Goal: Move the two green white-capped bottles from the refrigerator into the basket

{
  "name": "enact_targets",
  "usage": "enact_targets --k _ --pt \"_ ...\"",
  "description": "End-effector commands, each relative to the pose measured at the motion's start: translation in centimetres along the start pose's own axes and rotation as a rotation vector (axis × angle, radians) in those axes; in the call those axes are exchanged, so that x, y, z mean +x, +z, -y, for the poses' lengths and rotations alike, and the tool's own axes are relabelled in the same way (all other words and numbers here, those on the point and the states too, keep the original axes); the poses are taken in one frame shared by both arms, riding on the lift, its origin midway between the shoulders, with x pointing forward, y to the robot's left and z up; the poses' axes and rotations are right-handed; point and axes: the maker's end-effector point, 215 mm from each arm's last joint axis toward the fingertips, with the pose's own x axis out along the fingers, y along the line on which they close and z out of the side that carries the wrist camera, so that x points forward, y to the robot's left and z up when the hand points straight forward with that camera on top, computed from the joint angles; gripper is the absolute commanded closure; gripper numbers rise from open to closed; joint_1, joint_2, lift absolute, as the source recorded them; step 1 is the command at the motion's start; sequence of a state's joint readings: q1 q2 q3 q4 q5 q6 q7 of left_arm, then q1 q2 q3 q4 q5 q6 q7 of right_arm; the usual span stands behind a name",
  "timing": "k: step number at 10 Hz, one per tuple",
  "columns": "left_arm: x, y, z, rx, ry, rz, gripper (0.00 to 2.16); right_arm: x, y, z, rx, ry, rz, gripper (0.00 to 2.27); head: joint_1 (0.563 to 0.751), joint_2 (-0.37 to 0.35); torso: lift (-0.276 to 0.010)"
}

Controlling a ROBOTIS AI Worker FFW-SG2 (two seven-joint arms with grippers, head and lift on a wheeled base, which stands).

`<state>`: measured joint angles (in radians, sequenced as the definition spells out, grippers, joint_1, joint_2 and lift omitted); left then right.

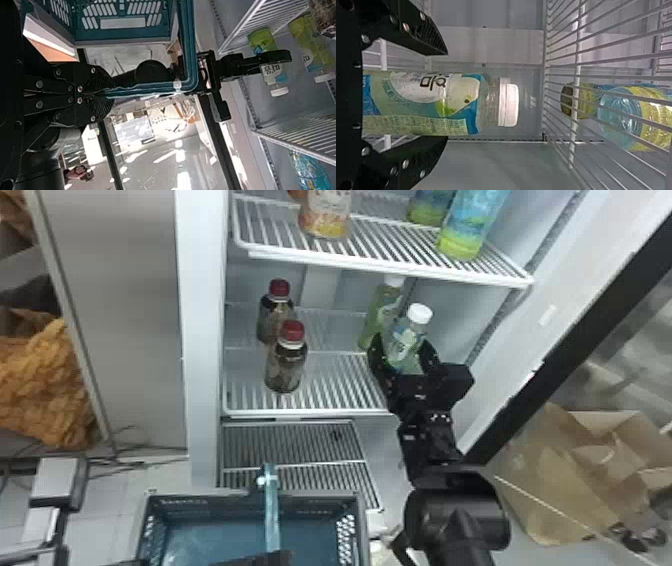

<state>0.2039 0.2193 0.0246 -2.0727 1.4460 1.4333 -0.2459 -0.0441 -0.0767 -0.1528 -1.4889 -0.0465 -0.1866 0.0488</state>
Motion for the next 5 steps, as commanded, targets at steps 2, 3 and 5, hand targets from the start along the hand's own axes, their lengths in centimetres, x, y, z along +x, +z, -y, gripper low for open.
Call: enact_targets --k 2,3,5 --pt "0.02 0.06 0.09 0.0 -0.003 0.002 1.16 -0.03 0.28 0.27 -0.001 -0.005 0.005 0.69 0.695 -0.35 -0.263" --pt "0.08 0.0 0.11 0.0 -0.004 0.0 1.16 -0.1 0.28 0.27 -0.001 -0.005 0.005 0.7 0.695 -0.35 -0.263" --pt "0.07 0.0 0.05 0.0 -0.002 0.0 1.16 -0.59 0.85 0.3 -0.004 -0.001 0.016 0.7 0.695 -0.35 -0.263"
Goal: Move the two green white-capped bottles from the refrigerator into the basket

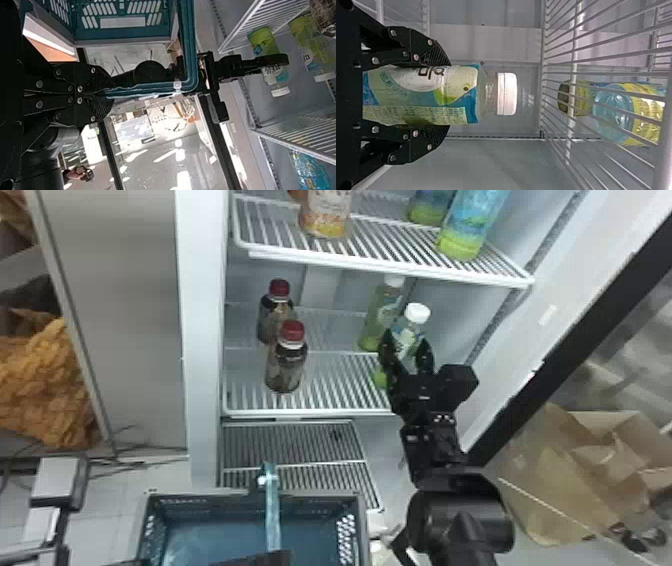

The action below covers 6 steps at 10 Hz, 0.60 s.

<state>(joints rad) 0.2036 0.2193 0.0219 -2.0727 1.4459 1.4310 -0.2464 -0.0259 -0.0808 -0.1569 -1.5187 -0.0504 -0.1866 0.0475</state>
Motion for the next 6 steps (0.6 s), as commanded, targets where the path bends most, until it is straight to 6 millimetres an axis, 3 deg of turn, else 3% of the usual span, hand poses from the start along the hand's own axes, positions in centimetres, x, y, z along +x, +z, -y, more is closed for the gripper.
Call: enact_targets --k 1,4,6 --pt "0.0 0.0 0.0 0.0 0.001 0.0 1.16 -0.5 1.0 0.2 0.008 0.001 0.019 0.7 0.695 -0.35 -0.263" --pt "0.1 0.1 0.0 0.005 0.001 -0.003 1.16 -2.0 3.9 -2.6 0.075 0.072 0.045 0.7 0.695 -0.35 -0.263" --pt "0.1 0.1 0.1 0.004 -0.001 -0.003 1.16 -4.3 5.9 -3.8 0.134 0.12 0.042 0.7 0.695 -0.35 -0.263"
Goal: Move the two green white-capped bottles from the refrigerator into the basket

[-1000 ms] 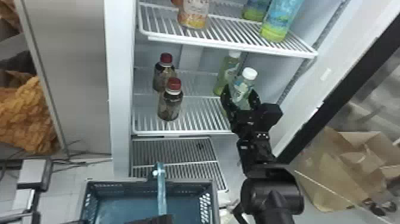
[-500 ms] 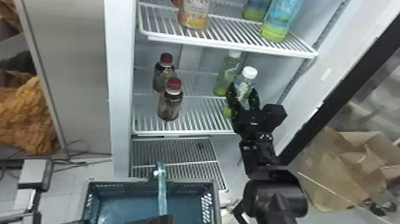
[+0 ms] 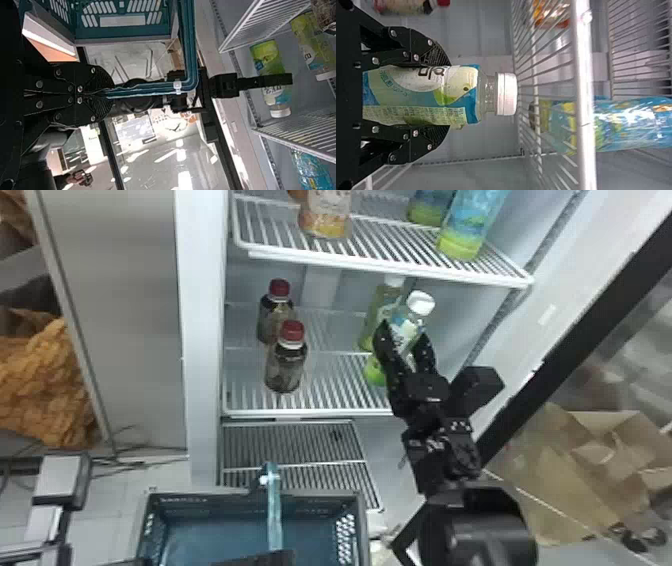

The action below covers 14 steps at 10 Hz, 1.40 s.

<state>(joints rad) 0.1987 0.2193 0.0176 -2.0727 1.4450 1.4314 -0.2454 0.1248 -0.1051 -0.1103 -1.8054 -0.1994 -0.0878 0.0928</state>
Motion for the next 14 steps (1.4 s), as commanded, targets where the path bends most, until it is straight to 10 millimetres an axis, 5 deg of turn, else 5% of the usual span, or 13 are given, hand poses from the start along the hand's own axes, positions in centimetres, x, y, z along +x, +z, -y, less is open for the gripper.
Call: enact_targets --k 1,3,11,14 --pt "0.0 -0.1 0.0 -0.003 -0.001 -0.002 1.16 -1.9 1.4 -1.2 0.035 0.031 -0.006 0.7 0.695 -0.35 -0.263" --pt "-0.1 0.0 0.0 -0.002 0.0 0.002 1.16 -4.4 3.0 -2.8 0.078 0.073 -0.013 0.7 0.695 -0.35 -0.263" --pt "-0.2 -0.3 -0.2 -0.007 0.006 -0.001 1.16 -11.4 4.0 -8.9 0.181 0.232 -0.199 0.7 0.695 -0.35 -0.263" --pt "-0.3 -0.4 -0.3 -0.005 0.01 -0.004 1.16 -14.2 3.6 -8.8 0.153 0.244 -0.311 0.7 0.695 -0.35 -0.263"
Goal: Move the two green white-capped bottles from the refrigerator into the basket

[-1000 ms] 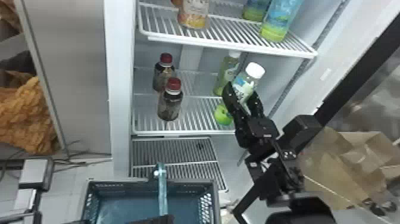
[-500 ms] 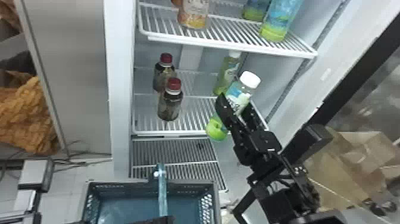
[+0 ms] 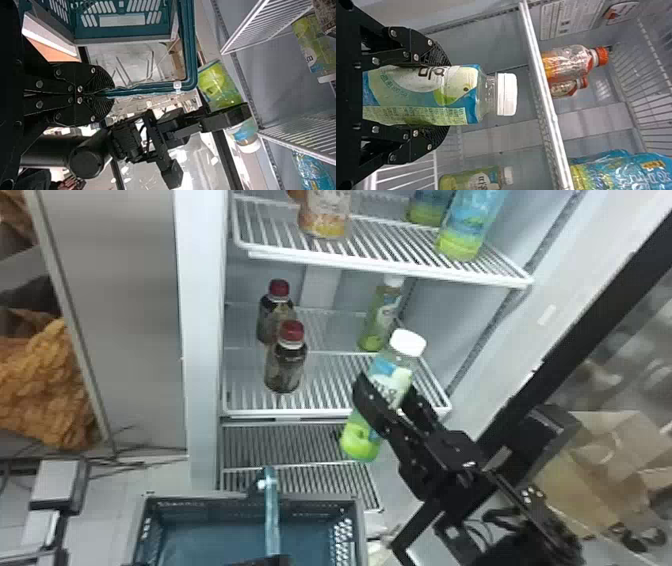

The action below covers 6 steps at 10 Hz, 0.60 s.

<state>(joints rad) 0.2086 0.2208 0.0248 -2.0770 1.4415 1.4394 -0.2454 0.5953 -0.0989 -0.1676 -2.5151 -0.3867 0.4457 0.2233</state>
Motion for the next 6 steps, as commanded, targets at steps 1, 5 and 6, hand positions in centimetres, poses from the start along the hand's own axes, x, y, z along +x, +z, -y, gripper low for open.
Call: enact_targets --k 1,5,6 --pt "0.0 -0.2 -0.1 0.0 0.006 -0.005 1.16 -1.5 -1.3 -0.4 0.0 -0.004 -0.093 0.7 0.695 -0.35 -0.263" --pt "-0.1 -0.2 -0.2 0.003 0.011 -0.005 1.16 -4.8 -4.8 -1.9 0.018 0.016 -0.317 0.7 0.695 -0.35 -0.263" --pt "-0.2 -0.2 -0.3 0.001 0.013 -0.003 1.16 -5.0 -5.0 -2.5 0.03 0.031 -0.327 0.7 0.695 -0.35 -0.263"
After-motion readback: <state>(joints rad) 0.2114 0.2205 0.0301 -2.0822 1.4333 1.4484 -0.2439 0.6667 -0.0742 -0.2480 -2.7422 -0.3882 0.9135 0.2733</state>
